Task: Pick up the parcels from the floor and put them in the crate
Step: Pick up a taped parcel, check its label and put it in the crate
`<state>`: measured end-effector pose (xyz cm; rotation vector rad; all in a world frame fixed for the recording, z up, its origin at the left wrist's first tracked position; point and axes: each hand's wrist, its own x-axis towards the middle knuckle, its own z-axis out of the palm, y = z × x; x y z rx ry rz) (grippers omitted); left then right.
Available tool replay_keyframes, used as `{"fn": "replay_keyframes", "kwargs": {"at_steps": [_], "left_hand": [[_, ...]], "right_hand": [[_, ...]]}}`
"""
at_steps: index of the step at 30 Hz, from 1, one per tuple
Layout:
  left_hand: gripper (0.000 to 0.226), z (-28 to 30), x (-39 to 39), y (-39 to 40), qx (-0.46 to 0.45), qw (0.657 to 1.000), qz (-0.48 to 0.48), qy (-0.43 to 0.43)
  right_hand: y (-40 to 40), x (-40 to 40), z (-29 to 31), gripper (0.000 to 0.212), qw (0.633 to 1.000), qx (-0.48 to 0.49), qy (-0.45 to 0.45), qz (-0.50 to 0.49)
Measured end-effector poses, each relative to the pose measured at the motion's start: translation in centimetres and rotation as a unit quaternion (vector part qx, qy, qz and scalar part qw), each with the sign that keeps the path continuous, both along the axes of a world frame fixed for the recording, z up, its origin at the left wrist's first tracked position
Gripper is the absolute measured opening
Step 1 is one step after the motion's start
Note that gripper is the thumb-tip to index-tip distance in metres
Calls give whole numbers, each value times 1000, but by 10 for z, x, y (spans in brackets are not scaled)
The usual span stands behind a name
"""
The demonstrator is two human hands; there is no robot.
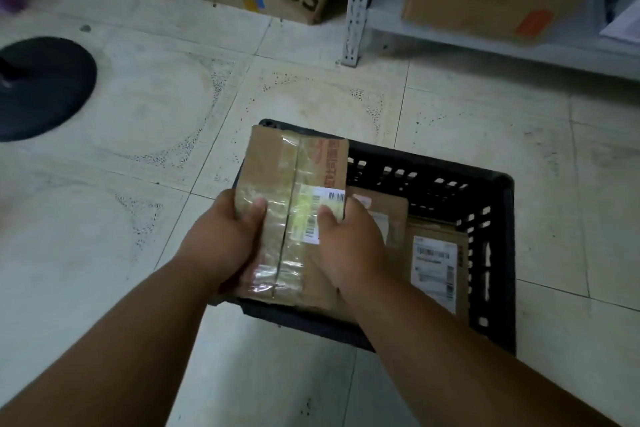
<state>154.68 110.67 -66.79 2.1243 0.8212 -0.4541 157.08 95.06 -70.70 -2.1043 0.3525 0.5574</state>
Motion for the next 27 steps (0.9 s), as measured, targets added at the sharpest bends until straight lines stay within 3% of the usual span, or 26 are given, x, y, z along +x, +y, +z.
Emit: {"fn": "replay_keyframes", "kwargs": {"at_steps": [4, 10, 20, 27], "left_hand": [[38, -10, 23, 17, 82, 993, -80, 14], [30, -5, 33, 28, 143, 980, -137, 21], [25, 3, 38, 30, 154, 971, -178, 29], [35, -10, 36, 31, 154, 967, -194, 65]], "right_hand": [[14, 2, -23, 31, 998, 2, -63, 18], [15, -3, -19, 25, 996, 20, -79, 22], [14, -3, -14, 25, 995, 33, -93, 23], [10, 2, -17, 34, 991, -25, -110, 76]]}}
